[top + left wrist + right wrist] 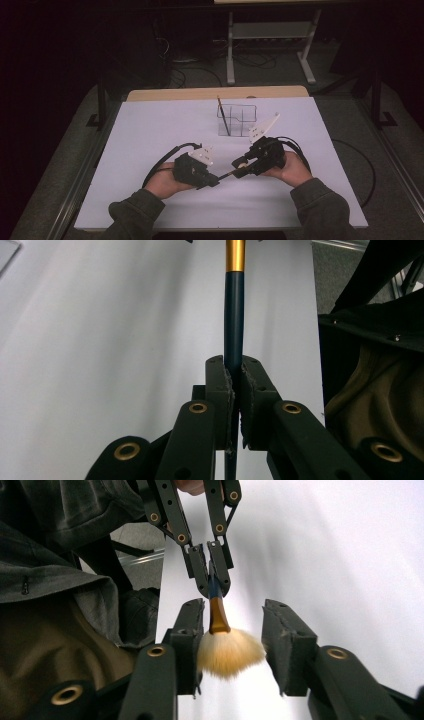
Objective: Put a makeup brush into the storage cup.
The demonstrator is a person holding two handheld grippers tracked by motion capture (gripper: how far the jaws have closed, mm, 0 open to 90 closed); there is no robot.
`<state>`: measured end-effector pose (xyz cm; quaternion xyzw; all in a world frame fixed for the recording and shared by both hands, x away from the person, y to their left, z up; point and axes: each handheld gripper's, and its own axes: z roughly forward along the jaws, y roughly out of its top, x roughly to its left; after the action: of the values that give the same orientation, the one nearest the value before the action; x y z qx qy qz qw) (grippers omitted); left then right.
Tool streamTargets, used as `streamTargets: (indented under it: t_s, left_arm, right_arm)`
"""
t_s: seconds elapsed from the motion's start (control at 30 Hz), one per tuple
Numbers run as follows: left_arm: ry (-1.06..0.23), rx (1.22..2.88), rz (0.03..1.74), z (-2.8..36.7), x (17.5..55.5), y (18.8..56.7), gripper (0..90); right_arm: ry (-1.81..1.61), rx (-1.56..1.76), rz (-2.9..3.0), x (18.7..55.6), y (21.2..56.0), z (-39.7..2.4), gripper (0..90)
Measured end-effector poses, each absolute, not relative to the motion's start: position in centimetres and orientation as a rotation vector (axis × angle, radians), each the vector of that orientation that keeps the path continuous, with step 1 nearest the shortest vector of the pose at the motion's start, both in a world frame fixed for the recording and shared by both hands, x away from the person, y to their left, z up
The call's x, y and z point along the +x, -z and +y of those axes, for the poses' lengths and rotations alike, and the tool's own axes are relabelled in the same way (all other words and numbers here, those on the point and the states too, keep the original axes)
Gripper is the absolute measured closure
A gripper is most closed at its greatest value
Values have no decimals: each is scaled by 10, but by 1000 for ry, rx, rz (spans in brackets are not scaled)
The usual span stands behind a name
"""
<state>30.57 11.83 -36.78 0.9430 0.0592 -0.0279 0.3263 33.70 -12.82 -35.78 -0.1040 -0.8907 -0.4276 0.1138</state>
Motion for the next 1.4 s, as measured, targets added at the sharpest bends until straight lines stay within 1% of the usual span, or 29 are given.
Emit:
streamTargets:
  t_s: [0.27,0.47,0.63,0.73,0.83,0.97,1.17,1.4]
  left_arm:
    - [68,2428,203,122,307,366,840]
    - [48,2398,236,126,309,364,840]
    - [35,2359,274,128,312,363,839]
    - [33,2348,296,125,313,364,839]
    - [34,2356,297,123,314,365,839]
    - [31,2361,307,121,316,366,839]
    - [31,2367,324,115,317,369,837]
    - [47,2353,343,110,316,370,838]
  right_arm:
    - [1294,-362,-2588,338,358,-135,560]
    - [1324,-393,-2576,339,361,-139,589]
    - [1328,-401,-2550,339,362,-137,694]
    - [1353,-374,-2545,338,362,-133,743]
    - [1382,-370,-2537,338,361,-132,788]
    - [1386,-378,-2539,339,360,-131,823]
    - [1396,-376,-2547,339,359,-129,844]
    - [1411,-390,-2551,340,356,-125,830]
